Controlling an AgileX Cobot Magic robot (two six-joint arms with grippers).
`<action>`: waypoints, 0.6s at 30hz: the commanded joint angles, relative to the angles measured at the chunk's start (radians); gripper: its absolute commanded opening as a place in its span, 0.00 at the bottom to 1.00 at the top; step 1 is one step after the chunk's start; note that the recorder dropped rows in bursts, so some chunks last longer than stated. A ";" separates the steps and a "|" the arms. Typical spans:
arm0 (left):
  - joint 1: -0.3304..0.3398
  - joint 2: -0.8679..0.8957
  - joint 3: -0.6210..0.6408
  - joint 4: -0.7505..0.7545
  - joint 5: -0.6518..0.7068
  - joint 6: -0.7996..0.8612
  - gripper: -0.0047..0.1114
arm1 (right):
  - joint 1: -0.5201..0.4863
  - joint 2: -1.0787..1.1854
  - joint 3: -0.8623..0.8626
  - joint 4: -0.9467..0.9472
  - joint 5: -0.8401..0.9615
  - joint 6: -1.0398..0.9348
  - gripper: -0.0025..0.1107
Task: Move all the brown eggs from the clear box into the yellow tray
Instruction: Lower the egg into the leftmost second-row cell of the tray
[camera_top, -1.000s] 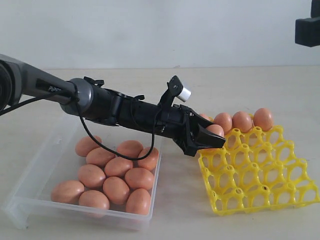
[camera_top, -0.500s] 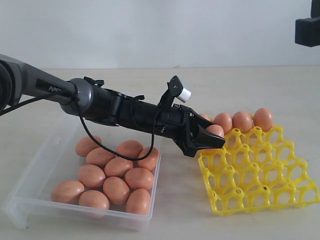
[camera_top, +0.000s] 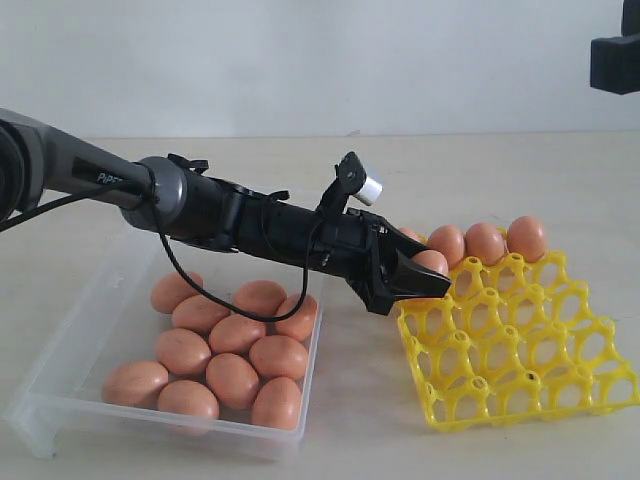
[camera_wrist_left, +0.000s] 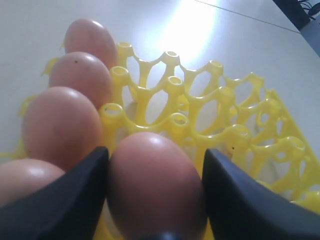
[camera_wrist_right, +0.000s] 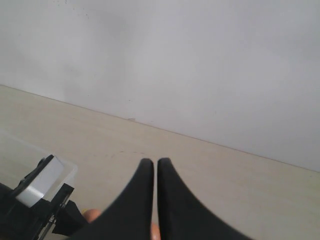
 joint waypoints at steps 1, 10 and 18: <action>-0.004 0.005 -0.007 -0.001 -0.019 0.005 0.45 | 0.001 -0.004 0.004 0.003 -0.004 -0.007 0.02; -0.004 0.005 -0.007 -0.001 -0.056 0.005 0.49 | 0.001 -0.004 0.004 0.003 -0.004 -0.007 0.02; -0.004 -0.003 -0.027 -0.001 -0.078 -0.033 0.60 | 0.001 -0.004 0.004 0.003 -0.002 -0.007 0.02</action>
